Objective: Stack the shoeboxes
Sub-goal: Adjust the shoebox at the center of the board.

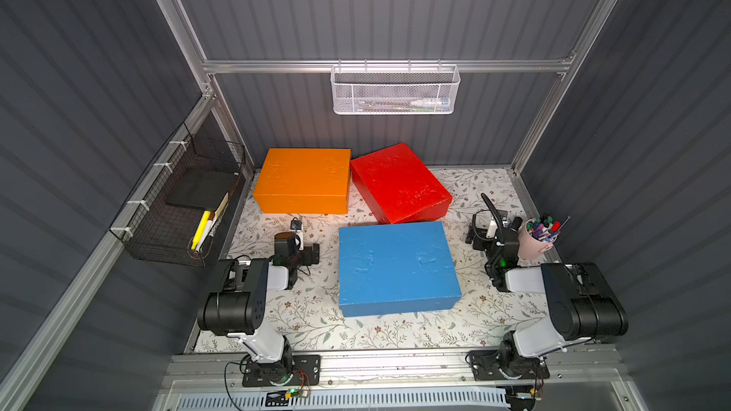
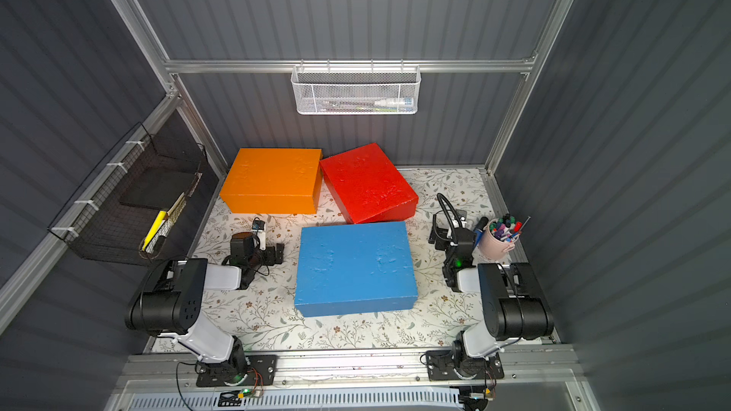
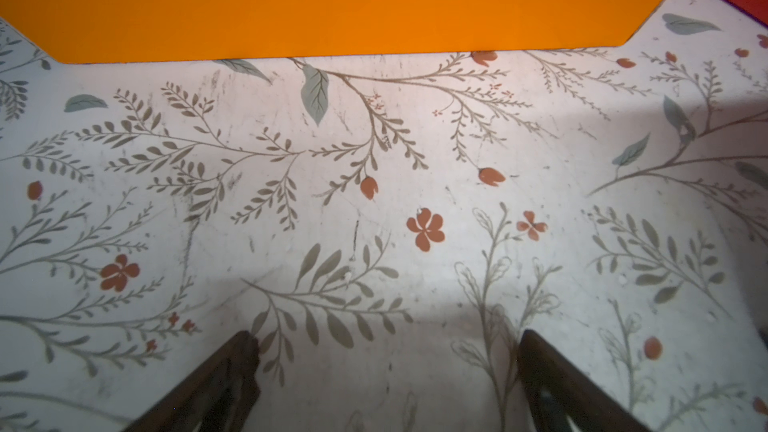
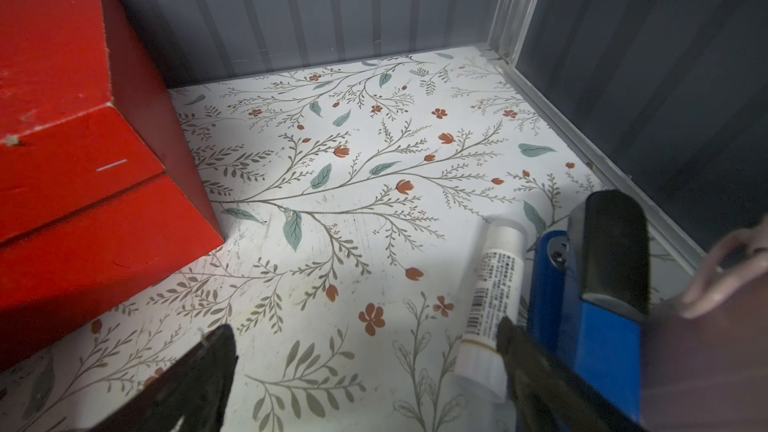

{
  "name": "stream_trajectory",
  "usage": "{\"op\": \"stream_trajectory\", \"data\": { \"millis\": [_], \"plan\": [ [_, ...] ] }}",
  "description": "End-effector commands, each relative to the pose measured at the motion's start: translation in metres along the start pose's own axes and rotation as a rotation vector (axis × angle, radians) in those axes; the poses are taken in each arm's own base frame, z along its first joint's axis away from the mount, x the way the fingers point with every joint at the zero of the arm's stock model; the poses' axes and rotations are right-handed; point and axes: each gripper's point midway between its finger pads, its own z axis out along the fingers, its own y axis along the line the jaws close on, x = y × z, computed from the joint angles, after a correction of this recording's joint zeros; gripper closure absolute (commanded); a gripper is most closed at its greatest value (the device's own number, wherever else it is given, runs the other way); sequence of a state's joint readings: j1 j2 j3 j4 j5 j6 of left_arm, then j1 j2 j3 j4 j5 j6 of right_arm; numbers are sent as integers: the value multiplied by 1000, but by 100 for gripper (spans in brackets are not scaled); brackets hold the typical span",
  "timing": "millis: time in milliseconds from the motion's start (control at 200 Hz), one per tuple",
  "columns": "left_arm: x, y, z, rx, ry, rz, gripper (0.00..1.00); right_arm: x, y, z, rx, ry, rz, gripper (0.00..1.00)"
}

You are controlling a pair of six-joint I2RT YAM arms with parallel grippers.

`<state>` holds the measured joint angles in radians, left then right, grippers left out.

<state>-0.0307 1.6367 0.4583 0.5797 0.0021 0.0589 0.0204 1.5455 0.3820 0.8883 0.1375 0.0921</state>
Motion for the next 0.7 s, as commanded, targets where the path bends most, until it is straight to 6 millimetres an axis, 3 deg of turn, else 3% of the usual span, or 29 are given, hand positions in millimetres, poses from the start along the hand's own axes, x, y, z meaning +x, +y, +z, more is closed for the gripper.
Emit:
{"op": "stream_trajectory", "data": {
  "millis": [0,40,105,205,290,425,515,695],
  "plan": [
    [97,0,-8,-6,337,-43,1,-6,3,2,-12,-11,-13,1],
    [94,7,-7,-49,329,-46,1,-7,3,1,-12,-15,-12,1],
    [83,26,-16,-156,372,-50,1,-29,3,3,0,-83,-51,1],
    [56,49,-61,-340,515,-208,1,-41,-9,-1,79,12,-11,1],
    [42,46,-85,-341,574,-236,1,-51,-20,-18,158,128,81,1],
    [6,31,-123,-290,588,-358,1,-82,-34,-74,269,237,318,1],
    [-10,5,-133,-132,506,-429,1,-103,-20,-102,159,198,378,1],
    [-28,-15,-165,-19,336,-590,1,-146,5,-177,-106,-26,466,1]
  ]
}}
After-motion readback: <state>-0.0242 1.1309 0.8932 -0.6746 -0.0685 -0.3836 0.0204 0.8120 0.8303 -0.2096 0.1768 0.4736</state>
